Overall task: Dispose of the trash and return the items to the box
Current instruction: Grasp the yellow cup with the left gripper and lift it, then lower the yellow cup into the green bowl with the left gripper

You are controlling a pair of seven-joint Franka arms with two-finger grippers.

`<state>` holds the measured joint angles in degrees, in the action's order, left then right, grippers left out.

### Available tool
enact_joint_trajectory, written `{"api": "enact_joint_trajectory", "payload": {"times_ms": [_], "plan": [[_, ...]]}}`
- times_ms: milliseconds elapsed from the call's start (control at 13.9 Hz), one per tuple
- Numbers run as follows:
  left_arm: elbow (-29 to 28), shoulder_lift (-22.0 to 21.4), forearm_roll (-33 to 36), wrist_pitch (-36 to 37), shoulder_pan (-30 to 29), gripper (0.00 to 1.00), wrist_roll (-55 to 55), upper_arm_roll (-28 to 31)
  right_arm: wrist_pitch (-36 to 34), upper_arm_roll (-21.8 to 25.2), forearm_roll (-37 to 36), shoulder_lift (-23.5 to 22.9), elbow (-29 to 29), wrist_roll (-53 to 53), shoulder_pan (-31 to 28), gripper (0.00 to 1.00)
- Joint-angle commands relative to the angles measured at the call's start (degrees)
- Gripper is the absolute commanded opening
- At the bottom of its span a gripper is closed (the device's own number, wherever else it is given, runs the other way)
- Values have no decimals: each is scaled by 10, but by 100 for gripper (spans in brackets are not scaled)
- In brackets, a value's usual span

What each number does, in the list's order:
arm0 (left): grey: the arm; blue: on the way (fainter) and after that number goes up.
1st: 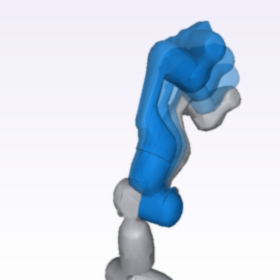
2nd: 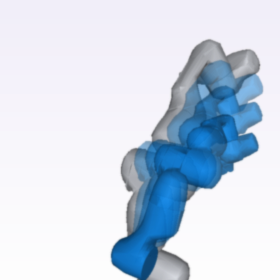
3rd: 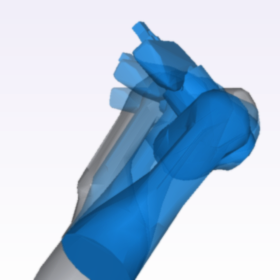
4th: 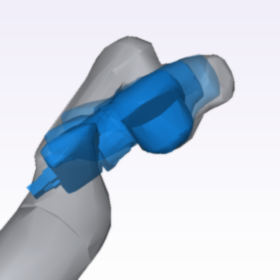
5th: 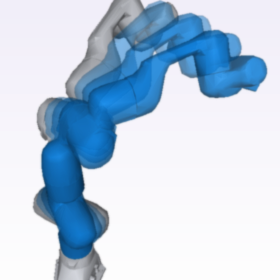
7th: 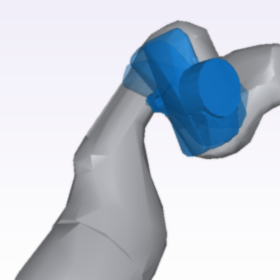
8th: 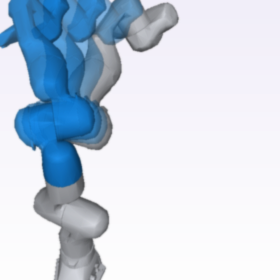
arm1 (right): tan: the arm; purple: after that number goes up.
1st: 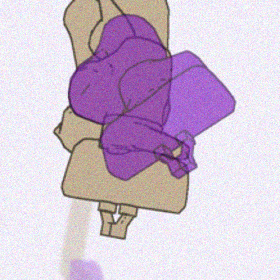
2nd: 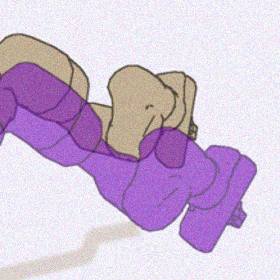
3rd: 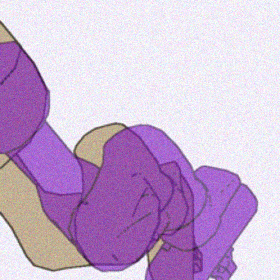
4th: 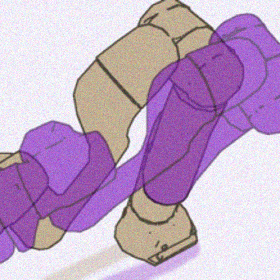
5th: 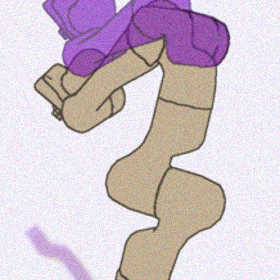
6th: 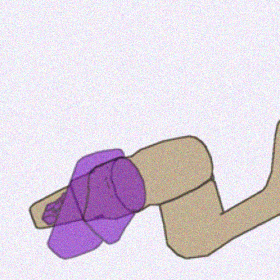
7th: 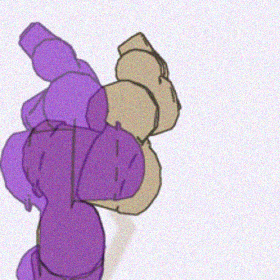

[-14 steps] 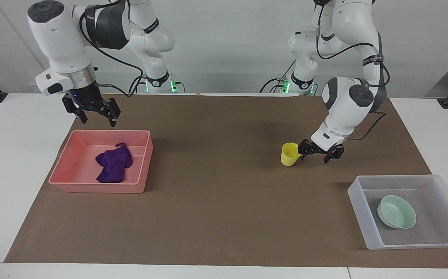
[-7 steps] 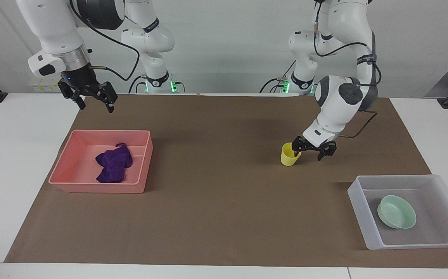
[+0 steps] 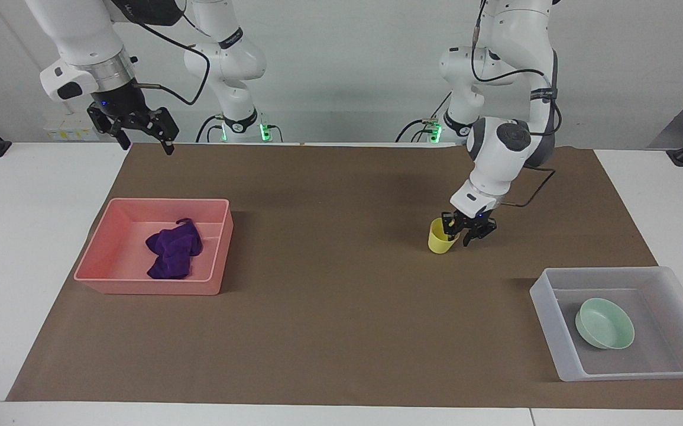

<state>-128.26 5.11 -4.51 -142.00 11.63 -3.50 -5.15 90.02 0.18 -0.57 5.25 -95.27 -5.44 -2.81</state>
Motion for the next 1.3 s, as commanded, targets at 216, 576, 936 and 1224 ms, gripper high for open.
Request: {"api": "enact_joint_trajectory", "payload": {"times_ms": [216, 576, 936, 1224], "plan": [[54, -7, -4, 31, -9, 0, -6, 9, 9, -4, 8, -15, 8, 6, -4, 100], [174, 27, -3, 81, -57, 0, -2, 9, 10, -4, 8, -9, -3, 4, -1, 100], [320, 84, -2, 164, -124, 0, 34, 9, 10, -4, 9, -8, -6, 0, -1, 100], [400, 124, -3, 206, -178, 0, 72, 8, 5, -4, 8, -8, -1, 4, -2, 100]]}}
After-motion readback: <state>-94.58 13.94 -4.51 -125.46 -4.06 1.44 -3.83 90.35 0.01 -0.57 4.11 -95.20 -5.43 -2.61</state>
